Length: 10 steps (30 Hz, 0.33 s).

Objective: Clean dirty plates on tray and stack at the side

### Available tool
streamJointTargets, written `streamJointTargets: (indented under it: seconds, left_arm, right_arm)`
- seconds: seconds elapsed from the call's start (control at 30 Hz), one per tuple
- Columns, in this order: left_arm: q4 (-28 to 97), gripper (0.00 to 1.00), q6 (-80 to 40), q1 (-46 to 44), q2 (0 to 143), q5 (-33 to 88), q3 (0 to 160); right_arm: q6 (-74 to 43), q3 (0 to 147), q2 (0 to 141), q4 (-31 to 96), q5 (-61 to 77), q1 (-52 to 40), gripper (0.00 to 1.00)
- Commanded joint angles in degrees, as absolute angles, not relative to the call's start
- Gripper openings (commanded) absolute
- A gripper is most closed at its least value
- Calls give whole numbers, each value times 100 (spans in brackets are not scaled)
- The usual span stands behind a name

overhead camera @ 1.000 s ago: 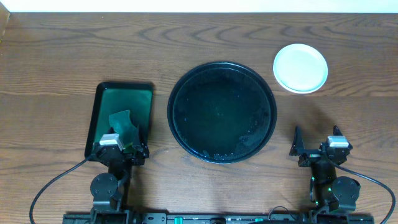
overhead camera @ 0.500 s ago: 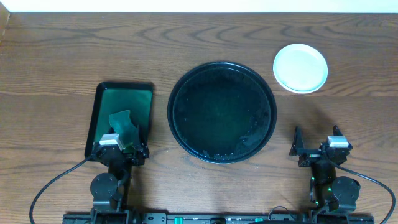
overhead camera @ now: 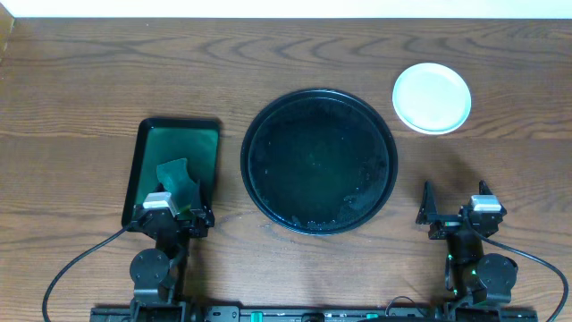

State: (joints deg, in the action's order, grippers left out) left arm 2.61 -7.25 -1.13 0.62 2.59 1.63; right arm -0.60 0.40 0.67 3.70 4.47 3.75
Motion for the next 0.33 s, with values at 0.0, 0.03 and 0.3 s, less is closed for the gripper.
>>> streamJointTargets:
  seconds: [0.0, 0.03, 0.3]
  left_arm:
    - [408, 80, -628, -82, 34, 80, 23]
    - [408, 80, -628, -82, 34, 80, 23]
    - [405, 80, -628, -82, 34, 80, 23]
  right_arm:
    - [5, 32, 32, 392, 473, 392, 99]
    - [5, 32, 32, 392, 473, 392, 99]
    - [5, 32, 32, 392, 473, 392, 99]
